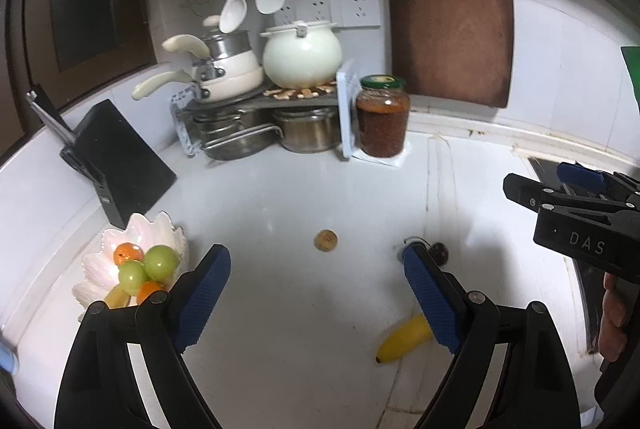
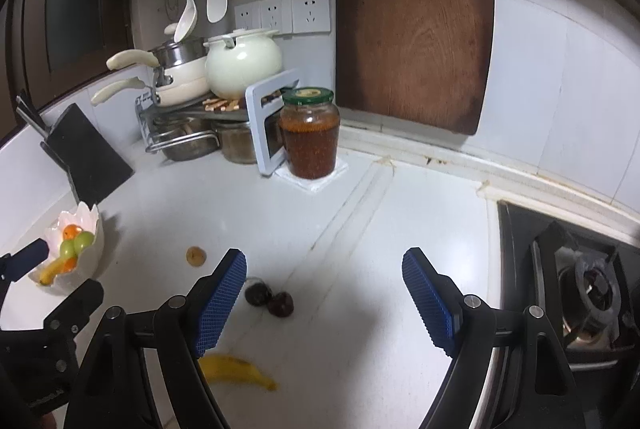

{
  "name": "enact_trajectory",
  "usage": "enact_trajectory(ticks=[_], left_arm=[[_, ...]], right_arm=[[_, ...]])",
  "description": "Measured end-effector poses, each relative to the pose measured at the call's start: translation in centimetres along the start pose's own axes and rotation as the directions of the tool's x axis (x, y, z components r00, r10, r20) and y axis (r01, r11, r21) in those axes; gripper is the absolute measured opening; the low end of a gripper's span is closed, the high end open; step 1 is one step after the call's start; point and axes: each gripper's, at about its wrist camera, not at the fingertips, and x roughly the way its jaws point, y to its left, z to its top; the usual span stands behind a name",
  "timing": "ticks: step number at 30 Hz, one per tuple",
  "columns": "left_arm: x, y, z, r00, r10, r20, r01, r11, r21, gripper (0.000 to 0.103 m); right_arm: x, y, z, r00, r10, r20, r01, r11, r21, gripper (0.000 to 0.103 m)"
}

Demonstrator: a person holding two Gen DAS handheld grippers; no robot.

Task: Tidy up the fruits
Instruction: 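Move both tools back toward the second banana and cherries on the counter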

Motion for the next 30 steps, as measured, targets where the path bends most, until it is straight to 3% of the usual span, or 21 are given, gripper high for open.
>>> enact_trajectory(ticks=[18,30], left_arm=[[1.6,-2.2,-3.0,0.992,-0.099,-0.073,0.108,0.986,0.124,0.089],[4.1,-4.3,-4.5,0.973,-0.201,-0.117,0.224,0.948,0.227,0.087]], right_arm=[[0.8,-0.3,-3.9,0.994,0.0,-0.112,0.001,1.0,0.009,0.081],[1.9,-1.1,-5.6,0.989,-0.034,-0.145,0.035,0.999,0.009,0.081]])
